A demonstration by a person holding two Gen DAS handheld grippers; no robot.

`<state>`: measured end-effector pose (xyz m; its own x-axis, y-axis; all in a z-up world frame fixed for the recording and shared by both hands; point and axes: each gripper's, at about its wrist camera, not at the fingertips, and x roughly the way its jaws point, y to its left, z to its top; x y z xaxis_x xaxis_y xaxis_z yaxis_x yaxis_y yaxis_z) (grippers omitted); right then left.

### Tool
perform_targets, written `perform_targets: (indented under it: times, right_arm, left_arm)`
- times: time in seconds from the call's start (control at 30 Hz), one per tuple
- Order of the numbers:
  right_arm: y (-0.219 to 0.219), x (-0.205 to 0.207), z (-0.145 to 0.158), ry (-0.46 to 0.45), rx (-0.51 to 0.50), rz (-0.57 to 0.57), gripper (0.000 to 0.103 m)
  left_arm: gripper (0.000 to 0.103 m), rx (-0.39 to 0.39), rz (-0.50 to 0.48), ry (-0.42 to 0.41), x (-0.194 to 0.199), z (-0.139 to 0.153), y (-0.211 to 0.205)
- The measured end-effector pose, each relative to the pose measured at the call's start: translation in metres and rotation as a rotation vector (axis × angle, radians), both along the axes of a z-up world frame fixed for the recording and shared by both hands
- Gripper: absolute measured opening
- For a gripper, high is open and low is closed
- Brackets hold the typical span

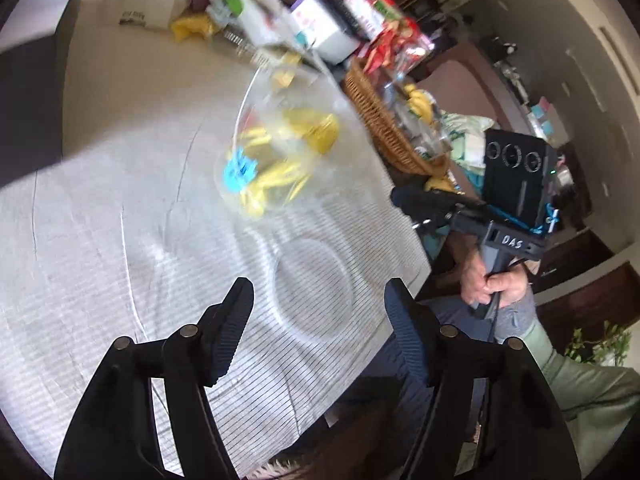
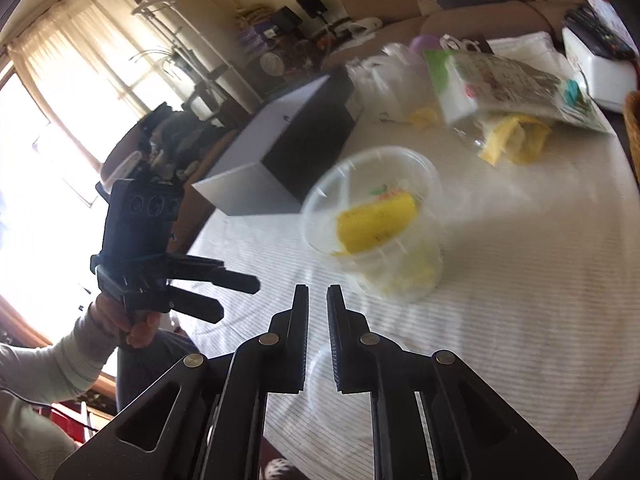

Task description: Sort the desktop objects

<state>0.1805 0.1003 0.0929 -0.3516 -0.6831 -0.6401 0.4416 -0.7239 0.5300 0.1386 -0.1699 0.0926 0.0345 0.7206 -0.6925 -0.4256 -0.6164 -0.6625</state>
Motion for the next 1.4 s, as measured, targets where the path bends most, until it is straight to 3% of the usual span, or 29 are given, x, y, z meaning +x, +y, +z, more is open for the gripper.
perform_targets:
  times: [0.13,0.3,0.43,0.57,0.67,0.8,0.93,1.07,1.1,1.2,1.3,1.37,1.4]
  right_arm:
    - [0.027,-0.003,-0.053,-0.203,0.007,-0.089,0.013]
    - [0.043,-0.001,-0.087,-0.364,-0.037,-0.147,0.025]
    - [0.046,0.001,-0.102,-0.435,-0.068,-0.169,0.027]
    - [0.041,0.000,-0.100,-0.428,-0.061,-0.151,0.028]
    - [0.030,0.002,-0.101,-0.439,-0.080,-0.096,0.029]
    - [0.012,0.004,-0.094,-0.402,-0.046,-0.058,0.044]
    - [-0.003,0.007,-0.098,-0.401,-0.044,-0.006,0.044]
    - [-0.017,0.012,-0.096,-0.363,-0.007,0.019,0.044]
    - [-0.021,0.013,-0.095,-0.354,0.009,0.022,0.044]
    - [-0.025,0.015,-0.101,-0.396,-0.040,0.057,0.042]
    - [-0.030,0.019,-0.101,-0.371,-0.032,0.068,0.042]
    - [-0.026,0.018,-0.103,-0.383,-0.051,0.052,0.041]
    - [-0.023,0.018,-0.104,-0.390,-0.058,0.046,0.039]
  left_arm:
    - [0.063,0.030,0.070,-0.189,0.012,-0.049,0.005]
    - [0.063,0.111,0.105,-0.239,0.032,-0.055,0.019]
    - [0.063,0.073,0.158,-0.264,0.031,-0.070,0.024]
    - [0.063,0.062,0.224,-0.251,0.029,-0.070,0.011]
    - [0.064,0.102,0.247,-0.297,0.028,-0.078,0.007]
    - [0.064,0.121,0.275,-0.324,0.033,-0.081,-0.002]
    - [0.065,0.169,0.328,-0.380,0.047,-0.090,-0.025]
    - [0.067,0.227,0.381,-0.395,0.052,-0.096,-0.034]
    - [0.076,0.241,0.381,-0.393,0.050,-0.095,-0.031]
    - [0.077,0.393,0.349,-0.425,0.042,-0.085,-0.021]
    - [0.077,0.338,0.293,-0.359,0.034,-0.067,0.005]
    - [0.077,0.319,0.298,-0.374,0.028,-0.070,0.011]
    - [0.072,0.313,0.309,-0.382,0.026,-0.071,0.011]
